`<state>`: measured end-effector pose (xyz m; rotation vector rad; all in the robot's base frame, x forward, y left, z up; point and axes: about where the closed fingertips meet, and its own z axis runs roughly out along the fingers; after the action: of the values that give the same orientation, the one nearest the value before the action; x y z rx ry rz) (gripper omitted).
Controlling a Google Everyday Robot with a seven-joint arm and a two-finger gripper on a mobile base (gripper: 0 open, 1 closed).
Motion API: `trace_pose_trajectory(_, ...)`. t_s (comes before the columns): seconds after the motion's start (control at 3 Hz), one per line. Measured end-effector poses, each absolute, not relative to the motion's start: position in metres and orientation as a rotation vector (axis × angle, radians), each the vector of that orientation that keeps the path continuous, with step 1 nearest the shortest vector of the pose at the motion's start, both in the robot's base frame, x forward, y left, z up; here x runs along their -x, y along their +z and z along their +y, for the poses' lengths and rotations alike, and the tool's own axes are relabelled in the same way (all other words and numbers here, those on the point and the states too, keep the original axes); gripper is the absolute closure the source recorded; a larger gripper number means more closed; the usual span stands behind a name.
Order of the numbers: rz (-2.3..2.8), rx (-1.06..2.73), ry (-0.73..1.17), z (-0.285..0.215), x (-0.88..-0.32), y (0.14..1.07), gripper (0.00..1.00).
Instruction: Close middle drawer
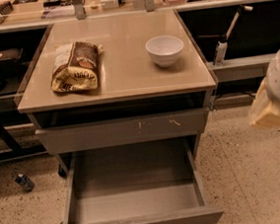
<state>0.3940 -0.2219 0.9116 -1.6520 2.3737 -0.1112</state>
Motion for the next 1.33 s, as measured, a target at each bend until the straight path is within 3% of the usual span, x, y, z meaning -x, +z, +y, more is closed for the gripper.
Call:
trace_pose_trajectory(0.67, 2.565, 1.646, 0.005, -0.236, -0.330, 0.816, 1.00)
trace_pose_trajectory(1.33, 2.605, 1.649, 0.101, -0.228, -0.315, 0.783, 1.00)
